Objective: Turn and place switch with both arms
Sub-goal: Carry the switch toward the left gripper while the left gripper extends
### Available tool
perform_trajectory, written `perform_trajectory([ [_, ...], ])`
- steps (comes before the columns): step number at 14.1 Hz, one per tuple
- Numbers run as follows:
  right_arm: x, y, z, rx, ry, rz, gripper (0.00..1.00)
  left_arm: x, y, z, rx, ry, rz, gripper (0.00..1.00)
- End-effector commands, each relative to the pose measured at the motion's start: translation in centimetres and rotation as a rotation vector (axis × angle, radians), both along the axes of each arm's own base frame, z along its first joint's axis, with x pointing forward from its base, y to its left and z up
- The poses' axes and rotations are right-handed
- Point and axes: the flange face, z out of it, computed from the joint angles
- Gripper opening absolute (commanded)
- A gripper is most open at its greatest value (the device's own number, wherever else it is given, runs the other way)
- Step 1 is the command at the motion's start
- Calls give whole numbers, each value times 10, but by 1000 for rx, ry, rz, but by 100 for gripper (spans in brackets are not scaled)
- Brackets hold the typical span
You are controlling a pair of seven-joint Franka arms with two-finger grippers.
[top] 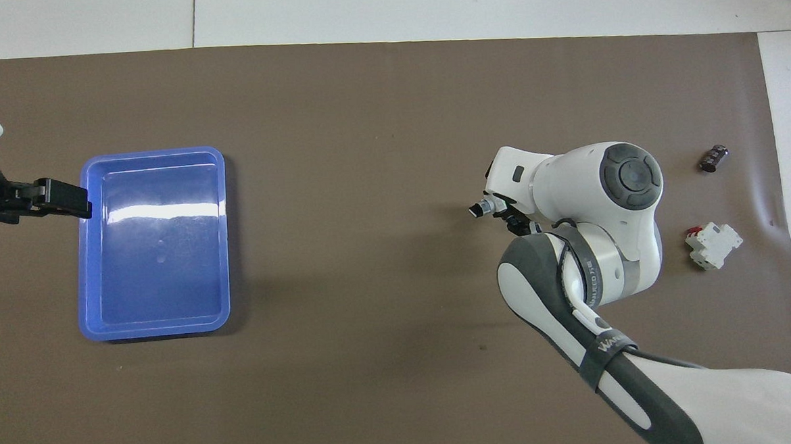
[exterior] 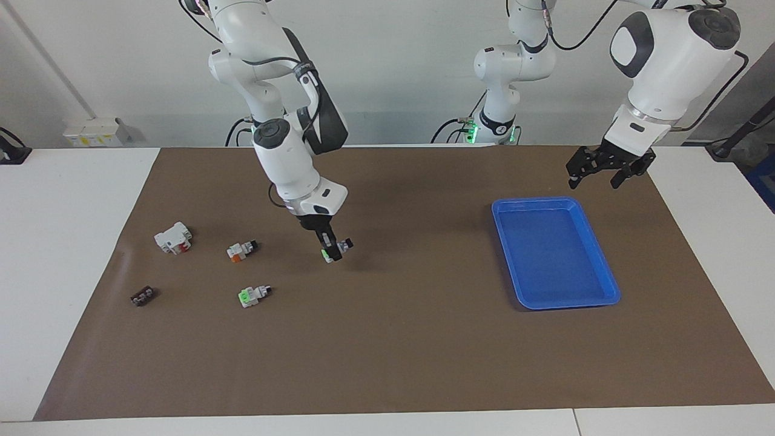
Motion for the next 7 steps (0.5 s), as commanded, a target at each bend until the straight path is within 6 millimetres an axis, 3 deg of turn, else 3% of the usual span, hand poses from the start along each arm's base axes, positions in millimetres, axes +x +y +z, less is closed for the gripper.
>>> perform_trajectory([
  [1, -10, 58, 48, 115, 9, -86, 0, -20, -8, -11, -127, 30, 31, 100],
  [5, -35, 126, 107, 239, -3, -168, 0, -33, -41, -18, -301, 107, 219, 94],
  [7, -51, 156, 124, 278, -21, -196, 0, -36, -51, -15, -388, 153, 328, 89],
])
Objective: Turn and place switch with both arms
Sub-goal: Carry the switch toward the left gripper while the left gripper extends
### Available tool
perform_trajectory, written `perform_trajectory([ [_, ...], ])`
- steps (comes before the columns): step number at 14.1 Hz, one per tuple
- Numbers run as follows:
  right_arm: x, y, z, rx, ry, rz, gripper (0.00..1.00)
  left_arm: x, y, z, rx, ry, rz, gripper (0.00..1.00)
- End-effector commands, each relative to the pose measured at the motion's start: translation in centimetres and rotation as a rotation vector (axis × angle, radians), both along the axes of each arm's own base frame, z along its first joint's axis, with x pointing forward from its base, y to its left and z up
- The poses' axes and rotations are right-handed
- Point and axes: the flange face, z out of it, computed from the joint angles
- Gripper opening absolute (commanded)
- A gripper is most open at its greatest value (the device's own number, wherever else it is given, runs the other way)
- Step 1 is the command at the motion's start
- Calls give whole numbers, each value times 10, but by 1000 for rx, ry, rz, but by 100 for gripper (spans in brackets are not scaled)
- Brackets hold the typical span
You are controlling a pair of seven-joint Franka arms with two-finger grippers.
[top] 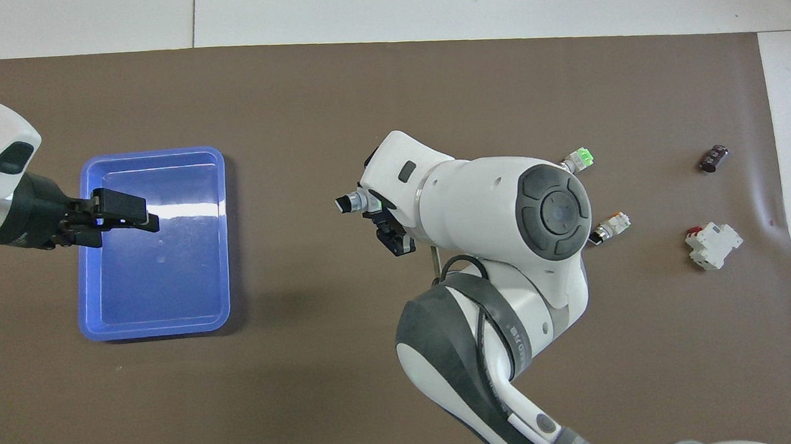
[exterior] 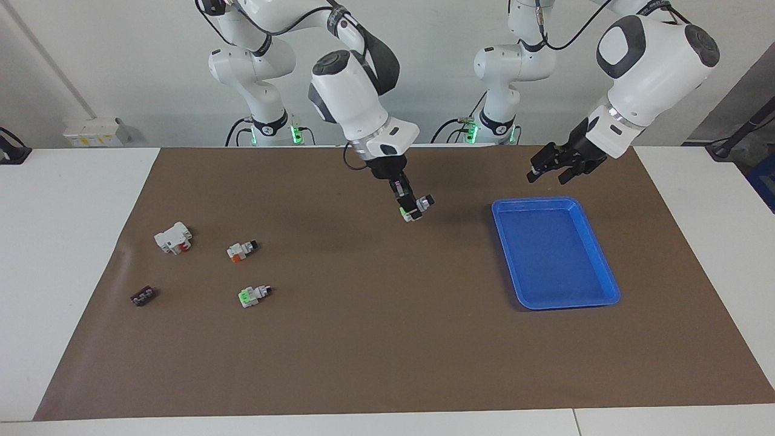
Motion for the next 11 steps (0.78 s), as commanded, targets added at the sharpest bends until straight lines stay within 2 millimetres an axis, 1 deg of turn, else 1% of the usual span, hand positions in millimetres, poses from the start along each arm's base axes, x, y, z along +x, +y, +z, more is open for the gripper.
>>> perform_trajectory([
  [1, -13, 28, 18, 47, -25, -44, 0, -15, -12, 2, -120, 64, 144, 85],
  [2, -16, 32, 19, 45, -31, -49, 0, -15, -16, 4, -165, 78, 199, 81],
  [4, -27, 45, 19, 41, -25, -58, 0, -17, -30, 5, -226, 121, 276, 74],
  [7, -29, 48, 21, 29, -32, -91, 0, -17, -37, 12, -337, 177, 349, 61],
  [10, -30, 49, 23, 36, -34, -97, 0, -18, -42, 16, -370, 209, 386, 56],
  [11, -30, 49, 24, 38, -33, -102, 0, -20, -49, 15, -386, 219, 384, 55],
])
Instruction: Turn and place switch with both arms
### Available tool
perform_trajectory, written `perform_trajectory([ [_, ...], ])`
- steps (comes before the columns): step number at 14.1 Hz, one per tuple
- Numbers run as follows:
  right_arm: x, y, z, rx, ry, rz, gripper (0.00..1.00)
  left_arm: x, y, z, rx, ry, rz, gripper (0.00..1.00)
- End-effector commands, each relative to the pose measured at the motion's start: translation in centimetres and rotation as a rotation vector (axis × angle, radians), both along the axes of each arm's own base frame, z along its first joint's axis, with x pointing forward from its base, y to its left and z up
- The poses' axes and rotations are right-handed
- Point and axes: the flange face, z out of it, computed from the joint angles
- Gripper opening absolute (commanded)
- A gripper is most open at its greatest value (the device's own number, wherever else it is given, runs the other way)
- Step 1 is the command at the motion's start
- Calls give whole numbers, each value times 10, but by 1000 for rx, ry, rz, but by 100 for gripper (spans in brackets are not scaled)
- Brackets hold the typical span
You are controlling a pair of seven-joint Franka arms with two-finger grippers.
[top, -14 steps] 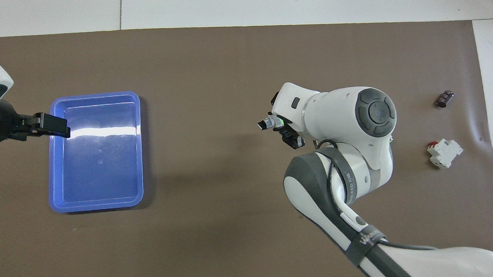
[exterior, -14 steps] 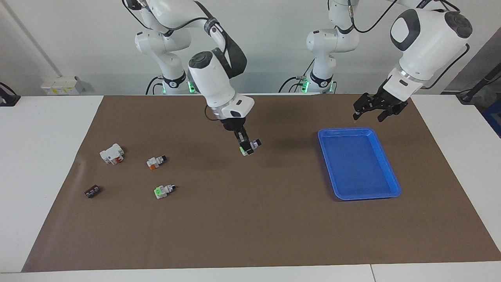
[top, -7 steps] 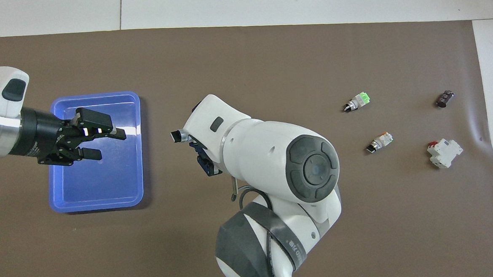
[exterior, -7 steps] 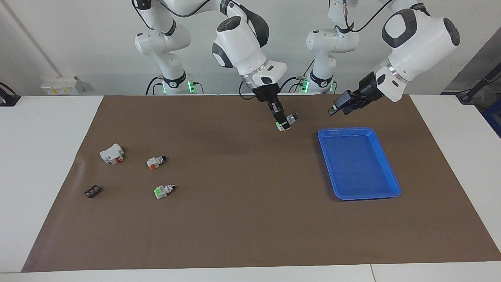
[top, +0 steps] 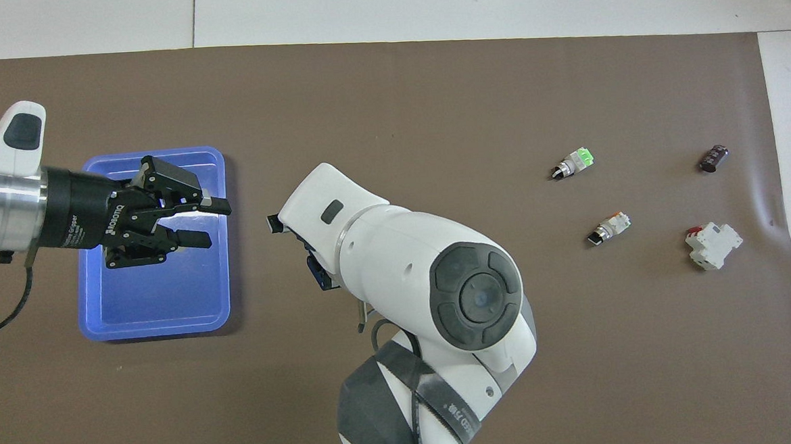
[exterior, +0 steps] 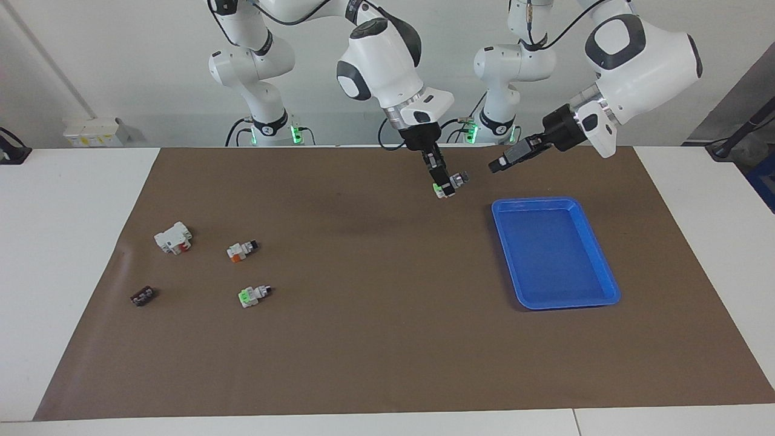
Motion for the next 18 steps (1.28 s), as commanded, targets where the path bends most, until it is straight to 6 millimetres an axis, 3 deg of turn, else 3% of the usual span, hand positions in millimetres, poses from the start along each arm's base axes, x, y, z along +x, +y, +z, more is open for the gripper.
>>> perform_trajectory([
  [1, 0, 4, 6, 15, -6, -23, 0, -12, -9, 0, -44, 4, 49, 55],
  [6, -3, 8, 8, 16, -10, -19, 0, -19, -33, -17, -60, -58, 119, 55],
  [12, -3, 8, 8, 15, -12, -18, 0, -22, -34, -18, -72, -62, 118, 43],
  [18, -2, 7, 10, 17, -15, -21, 0, -30, -34, -27, -68, -120, 35, 37],
])
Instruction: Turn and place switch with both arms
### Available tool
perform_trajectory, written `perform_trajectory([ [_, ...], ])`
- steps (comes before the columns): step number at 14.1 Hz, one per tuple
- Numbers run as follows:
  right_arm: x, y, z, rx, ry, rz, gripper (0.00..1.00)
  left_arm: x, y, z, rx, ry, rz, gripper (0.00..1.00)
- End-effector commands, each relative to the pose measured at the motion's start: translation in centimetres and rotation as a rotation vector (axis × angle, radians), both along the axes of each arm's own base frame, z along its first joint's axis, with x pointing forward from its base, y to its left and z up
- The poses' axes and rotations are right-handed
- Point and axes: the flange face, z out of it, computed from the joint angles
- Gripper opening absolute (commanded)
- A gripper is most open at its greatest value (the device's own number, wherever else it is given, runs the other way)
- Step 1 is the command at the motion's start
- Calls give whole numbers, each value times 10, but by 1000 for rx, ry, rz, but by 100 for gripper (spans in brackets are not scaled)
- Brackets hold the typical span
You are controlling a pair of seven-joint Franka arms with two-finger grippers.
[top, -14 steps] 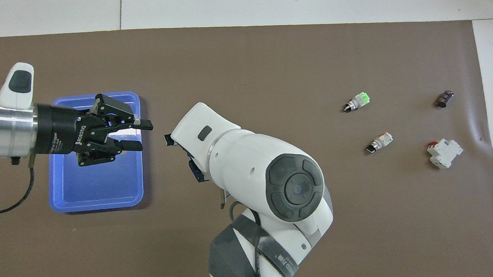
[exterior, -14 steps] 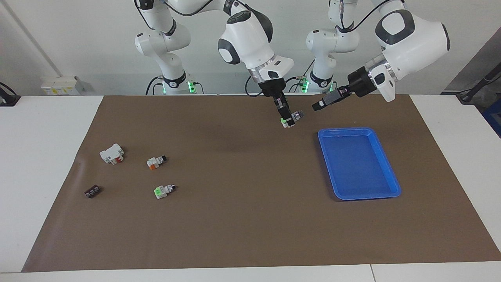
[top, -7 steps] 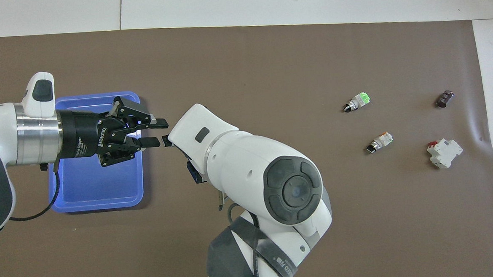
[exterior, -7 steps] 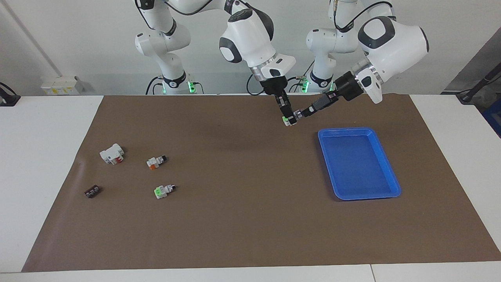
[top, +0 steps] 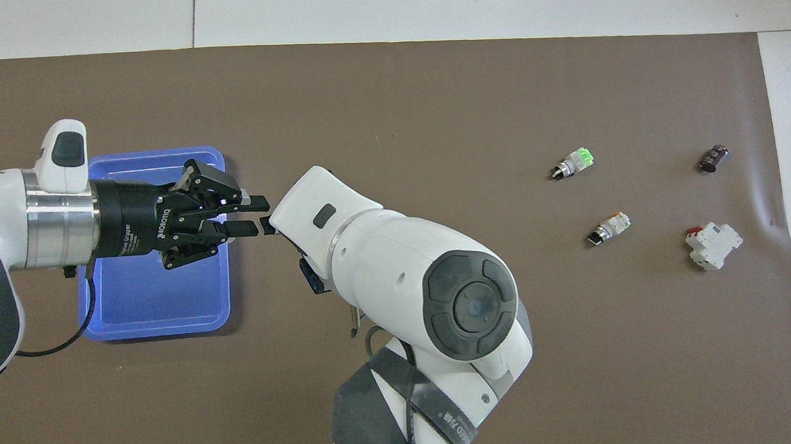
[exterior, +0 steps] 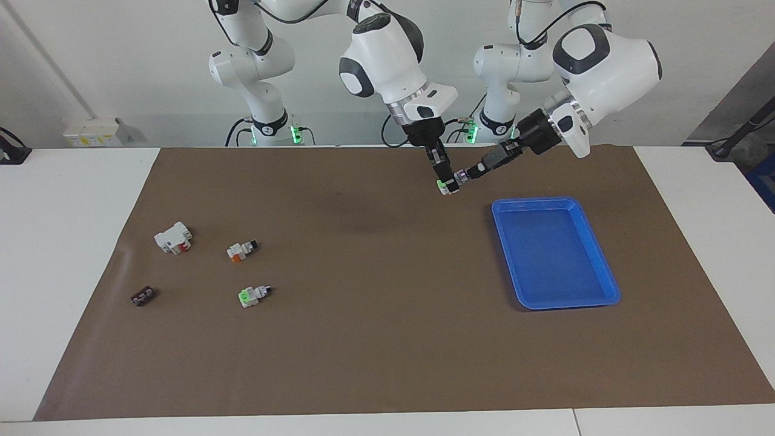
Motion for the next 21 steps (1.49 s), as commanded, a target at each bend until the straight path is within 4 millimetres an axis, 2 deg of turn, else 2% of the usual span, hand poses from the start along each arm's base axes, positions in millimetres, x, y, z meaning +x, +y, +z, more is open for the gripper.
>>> perform_trajectory([
  [1, 2, 1, 4, 7, -10, -20, 0, -16, 2, -3, -13, -53, -42, 37],
  [4, 1, 2, 4, 7, -11, -18, 0, -16, 2, -3, -12, -68, -57, 32],
  [10, 1, 1, 6, 10, -12, -21, 0, -19, -11, -2, -12, -82, -80, 26],
  [14, 1, 0, 9, 10, -17, -22, 0, -18, -10, -2, -12, -84, -78, 17],
  [18, 1, 0, 9, 10, -17, -22, 0, -17, -10, -1, -10, -96, -74, 0],
  [21, 2, -1, 9, 11, -16, -24, 0, -17, -10, -2, -10, -96, -72, 0],
])
